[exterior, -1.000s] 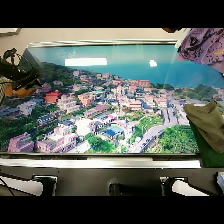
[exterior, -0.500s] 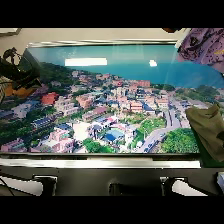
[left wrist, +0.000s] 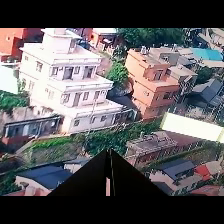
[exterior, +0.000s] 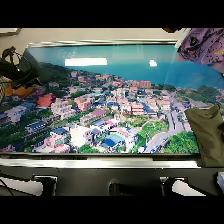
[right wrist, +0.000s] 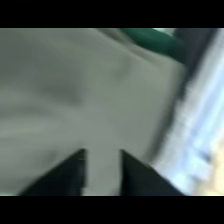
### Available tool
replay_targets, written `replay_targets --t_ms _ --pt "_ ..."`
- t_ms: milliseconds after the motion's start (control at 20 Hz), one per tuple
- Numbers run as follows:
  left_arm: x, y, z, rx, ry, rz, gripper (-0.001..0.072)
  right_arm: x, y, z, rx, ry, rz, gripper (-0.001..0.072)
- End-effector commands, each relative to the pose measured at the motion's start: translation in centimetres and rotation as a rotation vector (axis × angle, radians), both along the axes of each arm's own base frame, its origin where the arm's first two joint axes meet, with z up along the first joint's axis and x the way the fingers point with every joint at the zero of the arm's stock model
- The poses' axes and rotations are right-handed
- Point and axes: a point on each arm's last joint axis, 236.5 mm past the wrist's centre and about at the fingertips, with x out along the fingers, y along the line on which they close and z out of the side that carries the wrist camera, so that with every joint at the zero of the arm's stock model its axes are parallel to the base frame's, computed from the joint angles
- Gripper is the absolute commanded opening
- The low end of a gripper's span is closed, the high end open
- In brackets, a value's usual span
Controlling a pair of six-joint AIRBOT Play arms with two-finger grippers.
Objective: Fold the clothes and pants, and hang the long-sleeved shirts on hangers.
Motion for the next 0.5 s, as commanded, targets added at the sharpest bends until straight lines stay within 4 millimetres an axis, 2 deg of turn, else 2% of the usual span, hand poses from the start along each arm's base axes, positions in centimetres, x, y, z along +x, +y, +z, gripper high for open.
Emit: replay_targets --t_ms 0,100,200,300,450 --pt "0.4 -0.1 3.3 0.056 -0.139 -0.108 0.0014 13.3 3.5 5.5 0.085 -0.547 0.249 0.0102" --pt "0.3 -0.5 6.3 0.094 -0.239 -0.162 0.0014 17.7 7.6 8.8 0.097 -0.693 0.434 0.0031" --pt "-0.8 -1.4 7.8 0.108 -0.276 -0.199 0.0013 19.6 13.3 9.1 0.124 -0.679 0.623 0.003" --pt "-2.4 -2.6 7.8 0.11 -0.279 -0.23 0.0013 20.6 20.0 8.3 0.177 -0.649 0.8 0.003" --pt "-5.8 -4.6 5.7 0.096 -0.261 -0.255 0.0013 20.3 29.8 7.1 0.24 -0.596 1.035 0.003"
